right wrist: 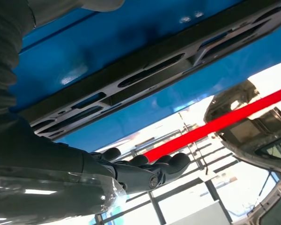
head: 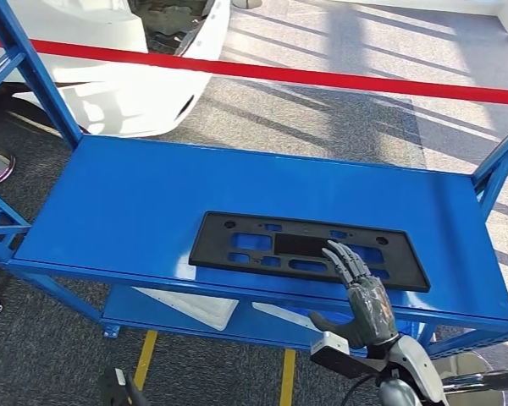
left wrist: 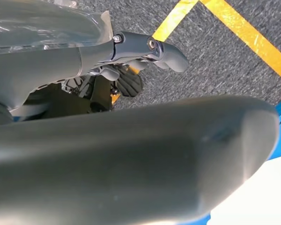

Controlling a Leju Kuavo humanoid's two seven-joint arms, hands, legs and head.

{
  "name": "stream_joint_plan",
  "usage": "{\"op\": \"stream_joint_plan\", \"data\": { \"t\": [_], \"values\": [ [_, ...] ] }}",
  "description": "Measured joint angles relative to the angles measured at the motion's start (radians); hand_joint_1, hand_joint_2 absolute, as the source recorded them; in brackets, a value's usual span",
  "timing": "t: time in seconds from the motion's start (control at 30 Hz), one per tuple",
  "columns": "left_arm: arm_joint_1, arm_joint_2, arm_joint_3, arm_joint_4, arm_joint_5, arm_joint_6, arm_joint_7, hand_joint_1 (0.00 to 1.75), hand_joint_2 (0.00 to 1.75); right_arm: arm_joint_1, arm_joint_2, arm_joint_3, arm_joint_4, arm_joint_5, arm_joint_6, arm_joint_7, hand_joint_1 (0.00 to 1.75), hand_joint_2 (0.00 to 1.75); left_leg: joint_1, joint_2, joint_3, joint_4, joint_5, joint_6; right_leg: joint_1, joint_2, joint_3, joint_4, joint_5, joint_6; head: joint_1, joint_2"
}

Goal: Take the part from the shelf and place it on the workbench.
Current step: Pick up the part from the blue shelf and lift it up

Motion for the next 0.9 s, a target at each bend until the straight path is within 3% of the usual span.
{"op": "stream_joint_plan", "data": {
  "t": [0.2, 0.37, 0.53, 0.9],
  "values": [
    [-0.003, 0.000, -0.006, 0.000, 0.000, 0.003, 0.001, 0.00, 0.00, 0.000, -0.017, -0.008, 0.000, 0.003, 0.006, 0.000, 0.00, 1.75, -0.004, 0.000, 0.000, 0.000, -0.002, 0.008, -0.001, 0.000, 0.003, -0.007, 0.003, 0.002, 0.000, 0.000],
    [-0.003, 0.000, -0.012, 0.000, 0.000, 0.003, 0.001, 0.00, 0.00, 0.001, -0.020, -0.010, 0.000, 0.003, 0.008, 0.000, 0.00, 1.75, -0.005, 0.000, 0.000, 0.001, -0.002, 0.009, -0.003, 0.000, 0.003, -0.008, 0.003, 0.021, 0.000, 0.000],
    [-0.003, 0.000, -0.015, 0.000, 0.000, 0.010, 0.003, 0.00, 0.00, 0.000, -0.034, -0.011, 0.002, 0.008, 0.041, 0.012, 0.00, 1.75, -0.003, 0.001, 0.001, 0.001, -0.002, 0.009, -0.002, 0.000, 0.002, -0.006, 0.002, 0.023, 0.000, 0.000],
    [-0.001, 0.001, -0.016, 0.000, 0.000, 0.017, 0.004, 0.00, 0.00, -0.031, -0.164, -0.055, 0.043, 0.087, 0.109, 0.049, 0.00, 1.75, -0.002, 0.001, 0.001, 0.001, -0.002, 0.009, 0.000, 0.000, 0.001, -0.004, 0.001, 0.024, 0.000, 0.000]
  ]
}}
